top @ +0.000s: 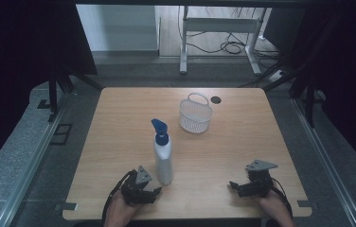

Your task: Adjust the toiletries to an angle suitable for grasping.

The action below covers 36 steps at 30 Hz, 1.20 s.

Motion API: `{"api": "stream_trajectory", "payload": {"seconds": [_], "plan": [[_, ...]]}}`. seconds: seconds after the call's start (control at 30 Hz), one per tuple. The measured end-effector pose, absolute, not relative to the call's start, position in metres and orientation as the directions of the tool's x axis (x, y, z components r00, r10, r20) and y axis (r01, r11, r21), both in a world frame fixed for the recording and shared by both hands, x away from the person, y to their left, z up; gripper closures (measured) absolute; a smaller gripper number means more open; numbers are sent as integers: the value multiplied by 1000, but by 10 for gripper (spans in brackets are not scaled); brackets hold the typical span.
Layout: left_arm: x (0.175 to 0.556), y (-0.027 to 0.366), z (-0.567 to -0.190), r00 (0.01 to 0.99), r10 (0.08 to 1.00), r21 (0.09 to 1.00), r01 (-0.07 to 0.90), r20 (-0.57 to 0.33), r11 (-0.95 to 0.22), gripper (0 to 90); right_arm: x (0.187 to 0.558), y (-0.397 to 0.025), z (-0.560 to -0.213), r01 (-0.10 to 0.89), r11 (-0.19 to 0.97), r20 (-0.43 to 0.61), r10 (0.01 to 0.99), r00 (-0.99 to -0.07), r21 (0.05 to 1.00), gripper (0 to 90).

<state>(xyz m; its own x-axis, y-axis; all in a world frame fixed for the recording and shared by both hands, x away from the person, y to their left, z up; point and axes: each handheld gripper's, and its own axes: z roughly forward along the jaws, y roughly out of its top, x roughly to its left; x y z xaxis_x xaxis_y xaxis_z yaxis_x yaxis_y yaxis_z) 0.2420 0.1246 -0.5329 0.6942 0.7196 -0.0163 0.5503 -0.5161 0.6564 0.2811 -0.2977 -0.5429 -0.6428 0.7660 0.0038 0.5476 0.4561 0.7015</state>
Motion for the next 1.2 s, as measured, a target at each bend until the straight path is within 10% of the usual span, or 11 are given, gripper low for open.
{"api": "stream_trajectory", "payload": {"seconds": [0.93, 1.2], "plan": [[260, 140, -520, 637, 770, 688, 576, -40, -441, 881, 281, -298, -543, 546, 459, 1, 764, -645, 700, 0], [272, 138, -525, 630, 774, 687, 589, -60, -427, 892, 281, -297, -543, 546, 460, 2, 763, -646, 700, 0]]}}
